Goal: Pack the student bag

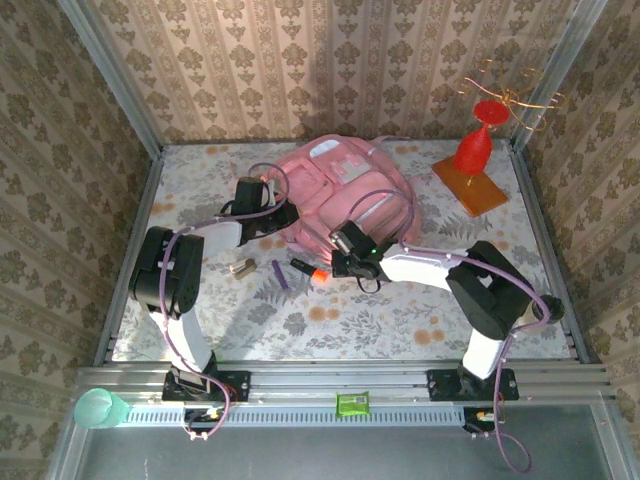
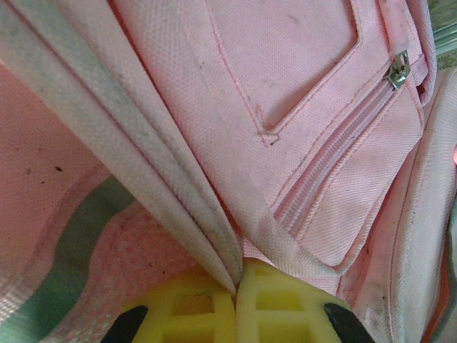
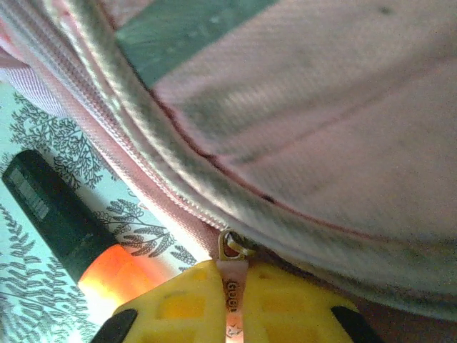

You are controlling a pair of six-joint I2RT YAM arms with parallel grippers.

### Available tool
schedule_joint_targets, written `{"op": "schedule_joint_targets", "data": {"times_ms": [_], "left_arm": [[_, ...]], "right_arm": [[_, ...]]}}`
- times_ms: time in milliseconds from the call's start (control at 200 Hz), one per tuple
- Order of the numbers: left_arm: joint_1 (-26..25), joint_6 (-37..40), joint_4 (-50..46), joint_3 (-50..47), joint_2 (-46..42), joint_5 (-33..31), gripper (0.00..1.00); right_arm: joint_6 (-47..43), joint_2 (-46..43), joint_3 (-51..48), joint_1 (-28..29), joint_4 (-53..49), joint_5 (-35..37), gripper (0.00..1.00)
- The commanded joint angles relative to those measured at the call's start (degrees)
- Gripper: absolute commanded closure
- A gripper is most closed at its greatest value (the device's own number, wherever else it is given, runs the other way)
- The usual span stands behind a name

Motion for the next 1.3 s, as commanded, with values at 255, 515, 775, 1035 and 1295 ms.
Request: {"op": "schedule_joint_targets", "data": {"times_ms": [255, 515, 775, 1035, 1295], "left_arm": [[0.46, 1.21, 0.51, 1.88, -0.16, -0.79, 1.00], [1.08, 2.62, -0.92, 2.00, -0.40, -1.54, 1.00], [1.94, 4.33, -3.30, 2.99, -0.90, -1.81, 1.00], [2.26, 7.80, -7.84, 5.83, 0.40, -2.11, 1.00], [1.94, 11.63, -7.77, 6.50, -1.70, -1.71, 0.65]], "right_arm": [[-1.08, -13.20, -10.26, -7.61, 3.73, -10.14, 1.00], [-5.34, -14.07, -7.33, -8.75, -10.82, 3.10, 1.00], [-9.45, -15.41, -7.39, -9.48, -17.58, 13.98, 1.00], [-13.83, -16.33, -5.50, -12.24, -19.17, 18.42, 1.00], [-17.82, -21.04, -8.97, -12.28, -7.19, -2.59, 1.00]]}}
